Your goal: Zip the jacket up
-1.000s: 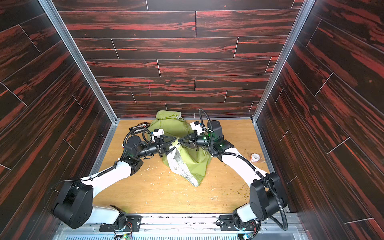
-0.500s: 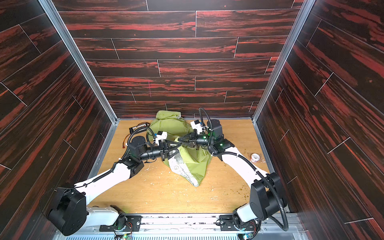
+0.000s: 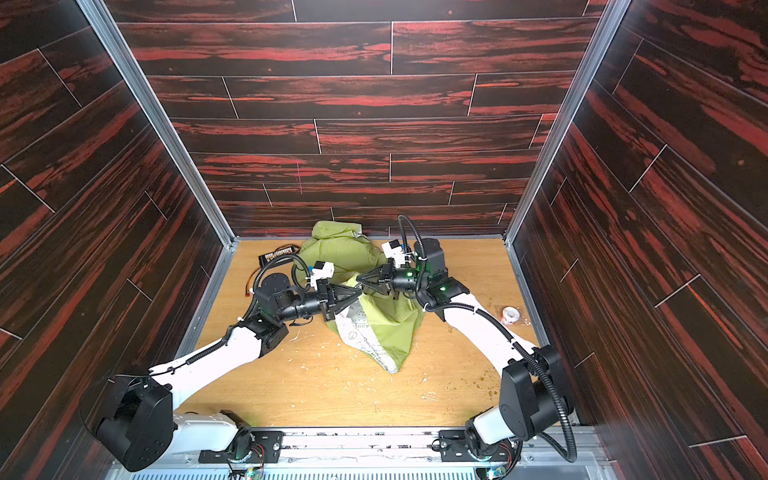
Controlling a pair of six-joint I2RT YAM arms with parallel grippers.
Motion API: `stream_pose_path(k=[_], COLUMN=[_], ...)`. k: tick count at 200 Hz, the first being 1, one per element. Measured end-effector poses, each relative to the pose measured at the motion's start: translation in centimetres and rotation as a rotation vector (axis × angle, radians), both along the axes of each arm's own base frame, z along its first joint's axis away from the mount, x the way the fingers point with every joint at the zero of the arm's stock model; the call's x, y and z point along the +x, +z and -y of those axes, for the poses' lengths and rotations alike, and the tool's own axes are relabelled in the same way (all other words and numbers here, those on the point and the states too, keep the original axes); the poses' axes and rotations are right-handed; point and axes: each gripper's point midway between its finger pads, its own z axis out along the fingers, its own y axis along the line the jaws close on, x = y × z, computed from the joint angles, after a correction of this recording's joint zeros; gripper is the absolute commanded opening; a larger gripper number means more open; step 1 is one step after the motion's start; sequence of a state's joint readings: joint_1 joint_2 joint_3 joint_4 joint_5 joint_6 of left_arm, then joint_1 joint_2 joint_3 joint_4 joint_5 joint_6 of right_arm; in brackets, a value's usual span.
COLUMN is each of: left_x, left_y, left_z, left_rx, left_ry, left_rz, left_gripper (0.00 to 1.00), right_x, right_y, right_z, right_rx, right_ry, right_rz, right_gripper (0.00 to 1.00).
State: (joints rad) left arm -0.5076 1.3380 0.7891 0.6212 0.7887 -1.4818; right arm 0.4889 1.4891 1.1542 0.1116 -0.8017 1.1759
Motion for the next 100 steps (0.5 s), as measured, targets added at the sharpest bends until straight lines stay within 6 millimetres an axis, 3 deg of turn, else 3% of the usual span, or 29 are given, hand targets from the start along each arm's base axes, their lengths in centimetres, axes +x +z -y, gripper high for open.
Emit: stream_pose_path(k=[18,54,86,100], left_x=[-0.07,-0.11,-0.05,-0.05], left_y=[0.00,0.37,0.33,0.35], left_z=[-0.14,-0.34,-0.38,-0.38], left_rx=[0.002,0.000,0.002,0.001], left_ry=[0.008,0.020,0.023,0.023], left_rz=[0.007,0.023,0.022,0.023], left_gripper=[0.00,0.00,0.00,0.00], right_x=[-0.10,-0.29,-0.36,-0.37], right_y=[-0.04,0.05,0.09,0.09], right_z=[-0.02,-0.10,-0.11,-0.11], right_rx=[-0.001,0.003,0.005,0.005], right_ry=[0.004,0.016,0.020,0.020], right_rz=[-0.004,0.001,0.000,-0.002], right_gripper=[0.16,0.24,0.18,0.07])
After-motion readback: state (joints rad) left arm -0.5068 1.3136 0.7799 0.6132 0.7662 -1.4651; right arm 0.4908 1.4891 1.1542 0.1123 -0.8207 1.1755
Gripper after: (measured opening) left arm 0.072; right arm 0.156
